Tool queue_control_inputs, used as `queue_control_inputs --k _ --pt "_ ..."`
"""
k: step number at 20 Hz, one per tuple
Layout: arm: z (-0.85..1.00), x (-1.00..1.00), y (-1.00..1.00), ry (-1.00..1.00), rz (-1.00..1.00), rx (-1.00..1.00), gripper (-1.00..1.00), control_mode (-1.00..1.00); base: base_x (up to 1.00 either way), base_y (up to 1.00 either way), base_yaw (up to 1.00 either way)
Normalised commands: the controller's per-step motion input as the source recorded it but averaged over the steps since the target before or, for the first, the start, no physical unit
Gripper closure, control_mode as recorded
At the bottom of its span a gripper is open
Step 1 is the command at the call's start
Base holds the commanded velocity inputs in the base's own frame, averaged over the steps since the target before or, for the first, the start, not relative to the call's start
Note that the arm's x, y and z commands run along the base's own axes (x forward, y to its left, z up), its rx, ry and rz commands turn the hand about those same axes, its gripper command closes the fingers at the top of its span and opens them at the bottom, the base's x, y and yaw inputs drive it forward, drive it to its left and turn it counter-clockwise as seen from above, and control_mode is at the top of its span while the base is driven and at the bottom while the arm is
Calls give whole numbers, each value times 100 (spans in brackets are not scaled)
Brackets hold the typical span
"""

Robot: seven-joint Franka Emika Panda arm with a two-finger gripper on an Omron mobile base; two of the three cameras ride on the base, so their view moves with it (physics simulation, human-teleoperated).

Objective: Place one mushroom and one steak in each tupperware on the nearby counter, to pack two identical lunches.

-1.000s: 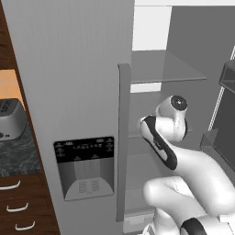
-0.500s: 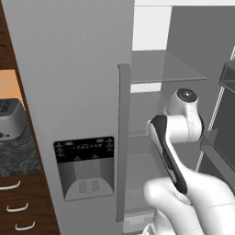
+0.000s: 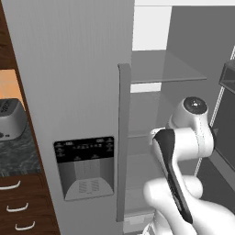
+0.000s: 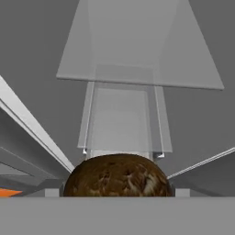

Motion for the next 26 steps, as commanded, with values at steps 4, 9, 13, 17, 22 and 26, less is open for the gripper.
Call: queue_control_inputs --k 4,9,13,17,22,26 --pt "0 -8 0 -6 0 0 100 -100 0 0 0" --pt "0 -8 3 0 0 0 100 -100 0 0 0" --pt "0 -15 9 0 0 0 100 100 -59 54 0" --pt "0 0 0 0 0 0 100 100 -76 100 0" --pt "0 0 0 0 0 0 100 100 -7 100 -7" --pt "0 0 0 0 0 0 100 100 14 100 -11"
